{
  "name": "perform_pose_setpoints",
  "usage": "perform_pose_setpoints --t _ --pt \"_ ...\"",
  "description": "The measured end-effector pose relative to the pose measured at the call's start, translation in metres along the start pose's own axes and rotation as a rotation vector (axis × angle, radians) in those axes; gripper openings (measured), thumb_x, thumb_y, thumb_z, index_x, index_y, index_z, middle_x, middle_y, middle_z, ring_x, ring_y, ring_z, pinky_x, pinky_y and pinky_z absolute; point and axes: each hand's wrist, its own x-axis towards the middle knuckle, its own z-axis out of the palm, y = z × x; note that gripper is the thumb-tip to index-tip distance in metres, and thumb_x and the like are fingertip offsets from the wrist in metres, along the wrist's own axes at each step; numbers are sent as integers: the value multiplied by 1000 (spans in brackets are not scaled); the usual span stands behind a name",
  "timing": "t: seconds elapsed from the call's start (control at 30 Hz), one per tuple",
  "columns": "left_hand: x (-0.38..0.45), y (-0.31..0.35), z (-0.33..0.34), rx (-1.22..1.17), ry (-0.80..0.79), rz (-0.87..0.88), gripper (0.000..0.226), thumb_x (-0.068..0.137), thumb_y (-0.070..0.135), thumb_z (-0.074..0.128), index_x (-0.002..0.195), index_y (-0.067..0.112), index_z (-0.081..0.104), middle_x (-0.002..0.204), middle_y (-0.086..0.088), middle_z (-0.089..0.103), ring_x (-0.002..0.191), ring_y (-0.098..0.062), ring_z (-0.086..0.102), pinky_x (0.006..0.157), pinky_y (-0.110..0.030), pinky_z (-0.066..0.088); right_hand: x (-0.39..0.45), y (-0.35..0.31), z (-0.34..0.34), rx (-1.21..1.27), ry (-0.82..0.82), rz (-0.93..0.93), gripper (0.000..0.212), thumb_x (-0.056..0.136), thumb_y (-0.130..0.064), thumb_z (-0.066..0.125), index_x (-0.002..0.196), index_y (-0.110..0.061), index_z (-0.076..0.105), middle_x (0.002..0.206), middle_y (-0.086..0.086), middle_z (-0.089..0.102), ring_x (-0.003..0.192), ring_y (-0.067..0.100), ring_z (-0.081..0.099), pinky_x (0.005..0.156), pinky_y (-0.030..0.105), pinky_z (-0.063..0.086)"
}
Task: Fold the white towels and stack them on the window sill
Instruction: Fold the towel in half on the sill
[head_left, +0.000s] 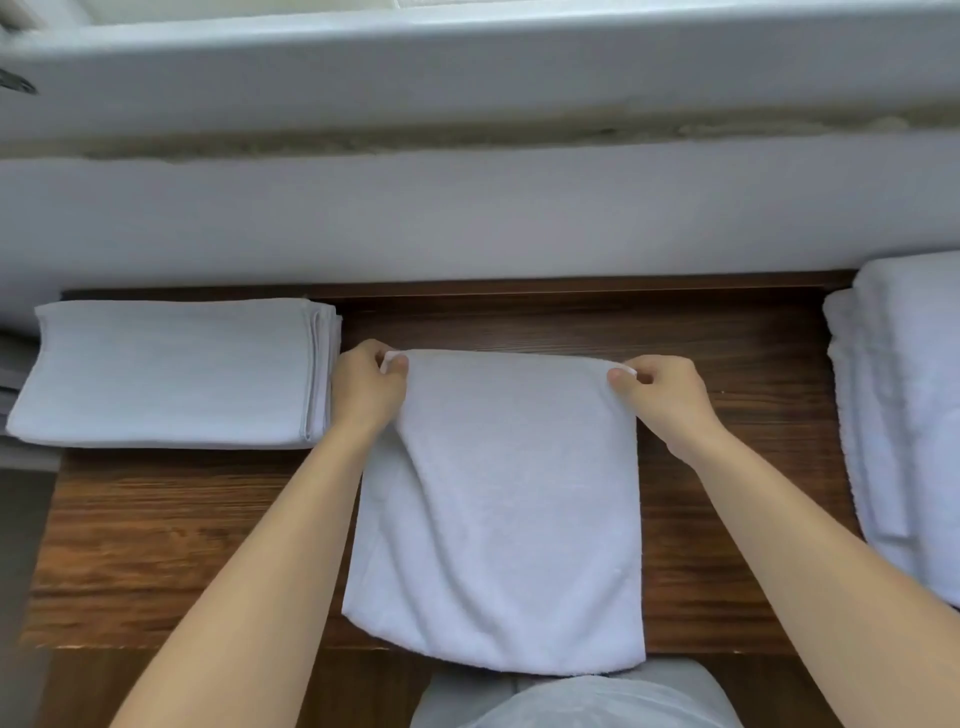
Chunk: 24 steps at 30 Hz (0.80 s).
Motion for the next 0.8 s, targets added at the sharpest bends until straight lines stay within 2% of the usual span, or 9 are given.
perform_pose_setpoints --t 0.1,0.17,0.23,0.3,0.47,0.57,0.63,0.7,0.8 --pt "-4 3 -4 -94 -17 -25 14 100 22 60 104 11 67 93 -3 66 84 -15 61 71 -28 47 0 8 -6 -5 -18 -31 25 101 -31 67 118 -16 77 102 -11 69 96 11 64 89 39 55" --pt "-7 5 -8 -168 -25 -32 14 100 21 60 97 8 66 89 -6 64 79 -14 58 71 -29 46 -2 9 -11 34 -23 -24 23 100 -31 69 116 -17 78 92 -11 71 82 10 65 76 35 58" --pt "-12 8 -14 -221 -38 -38 15 100 21 61 95 7 66 89 -9 66 80 -17 59 73 -32 48 -7 8 -19 76 -27 -5 22 99 -30 71 117 -19 77 79 -1 73 61 12 63 58 27 54" --pt "-20 12 -22 -262 -39 -27 12 99 20 62 93 12 67 91 -4 69 83 -16 62 72 -27 49 -15 6 -28 93 -24 -2 19 98 -29 72 116 -21 76 68 2 73 49 13 60 54 24 55" --pt "-55 23 -63 -315 21 99 7 95 21 71 89 24 73 91 2 75 87 -12 69 76 -31 57 -61 -8 -66 130 4 -102 13 98 -29 73 108 -22 78 71 3 76 51 21 63 56 29 57" --pt "-84 40 -96 -437 57 190 6 92 14 75 90 20 76 81 2 74 63 -1 64 58 -21 54 -102 -23 -96 284 28 -199 14 96 -23 74 105 -14 80 80 11 79 60 27 68 49 28 53" --pt "-106 53 -121 -533 70 256 9 91 9 76 88 18 76 73 5 72 53 -2 59 46 -19 48 -128 -36 -113 368 70 -267 12 95 -16 75 103 -8 80 82 14 79 61 21 71 45 24 52" --pt "-125 68 -146 -628 41 323 8 88 9 78 85 17 77 73 5 74 59 -7 64 46 -21 52 -151 -48 -127 420 126 -340 8 95 -12 74 100 -7 78 77 11 78 58 16 72 44 22 51" --pt "-147 91 -180 -776 -23 397 2 79 17 81 81 18 79 76 2 77 71 -16 73 56 -28 61 -180 -64 -148 474 178 -444 9 94 -14 74 99 -7 77 74 7 77 62 19 72 47 22 49"
